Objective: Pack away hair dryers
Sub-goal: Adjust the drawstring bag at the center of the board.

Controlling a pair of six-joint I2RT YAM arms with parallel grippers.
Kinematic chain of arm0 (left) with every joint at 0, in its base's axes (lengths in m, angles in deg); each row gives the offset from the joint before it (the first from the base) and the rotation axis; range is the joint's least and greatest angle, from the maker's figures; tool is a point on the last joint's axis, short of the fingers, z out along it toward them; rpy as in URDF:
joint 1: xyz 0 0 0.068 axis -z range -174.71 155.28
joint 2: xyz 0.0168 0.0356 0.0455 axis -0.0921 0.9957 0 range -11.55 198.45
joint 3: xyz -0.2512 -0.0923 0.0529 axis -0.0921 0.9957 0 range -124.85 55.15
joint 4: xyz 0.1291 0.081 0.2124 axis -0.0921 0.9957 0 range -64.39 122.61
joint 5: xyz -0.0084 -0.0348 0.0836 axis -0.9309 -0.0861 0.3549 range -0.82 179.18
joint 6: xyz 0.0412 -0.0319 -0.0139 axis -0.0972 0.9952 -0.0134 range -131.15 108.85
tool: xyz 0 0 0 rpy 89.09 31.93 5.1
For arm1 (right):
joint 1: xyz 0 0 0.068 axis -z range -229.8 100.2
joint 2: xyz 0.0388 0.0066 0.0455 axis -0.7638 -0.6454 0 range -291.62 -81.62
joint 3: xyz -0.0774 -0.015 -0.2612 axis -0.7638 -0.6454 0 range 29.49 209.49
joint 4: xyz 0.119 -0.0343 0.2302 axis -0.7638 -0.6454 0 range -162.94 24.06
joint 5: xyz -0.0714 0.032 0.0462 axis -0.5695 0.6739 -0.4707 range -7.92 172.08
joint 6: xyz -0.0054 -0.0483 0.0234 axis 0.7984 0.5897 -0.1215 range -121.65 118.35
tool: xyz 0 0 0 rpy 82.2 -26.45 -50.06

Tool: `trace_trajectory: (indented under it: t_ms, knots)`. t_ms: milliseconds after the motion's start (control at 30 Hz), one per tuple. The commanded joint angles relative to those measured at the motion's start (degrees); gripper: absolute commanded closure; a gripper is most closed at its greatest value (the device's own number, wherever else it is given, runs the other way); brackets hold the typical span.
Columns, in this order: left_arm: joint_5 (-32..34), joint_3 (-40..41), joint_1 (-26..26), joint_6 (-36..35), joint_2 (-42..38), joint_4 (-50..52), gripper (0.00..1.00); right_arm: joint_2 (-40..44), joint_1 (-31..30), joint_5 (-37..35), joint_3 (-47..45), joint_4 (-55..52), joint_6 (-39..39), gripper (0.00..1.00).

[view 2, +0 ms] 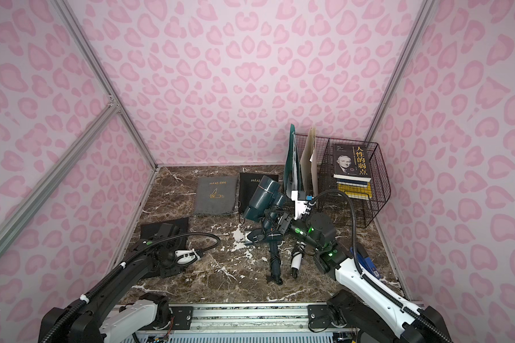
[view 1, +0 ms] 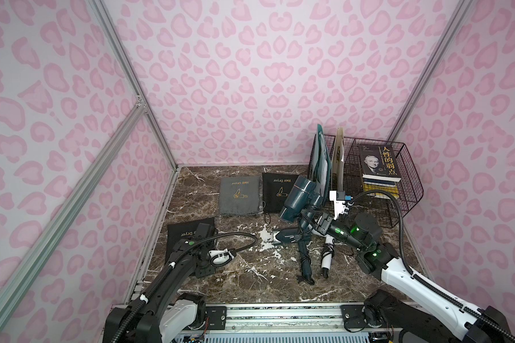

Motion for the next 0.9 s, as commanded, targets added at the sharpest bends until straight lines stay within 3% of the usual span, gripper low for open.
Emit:
trace_trajectory:
  t_ms: [0,133,533,867]
  knots:
    - [-1.60,-0.86,-0.10,-0.53,-0.55,1.16,0.82,0.84,0.28,0.29,-0.28,2.72,0.62,1.00]
    - [-2.56,-2.61,-0.10,0.24,-0.33,2.53,0.99,1.59,0.99,0.32,-0.15,1.80,0.79,1.00]
    - [-12.73,-22.87,1.20,12.75,6.83,14.56,0.99,3.91,2.17,-1.14,2.37,-6.44,4.35,1.00]
    - [-11.25,-22.18,8.83,18.35,13.48,8.78,0.99,5.04,2.56,-2.52,0.98,-8.14,4.57,1.00]
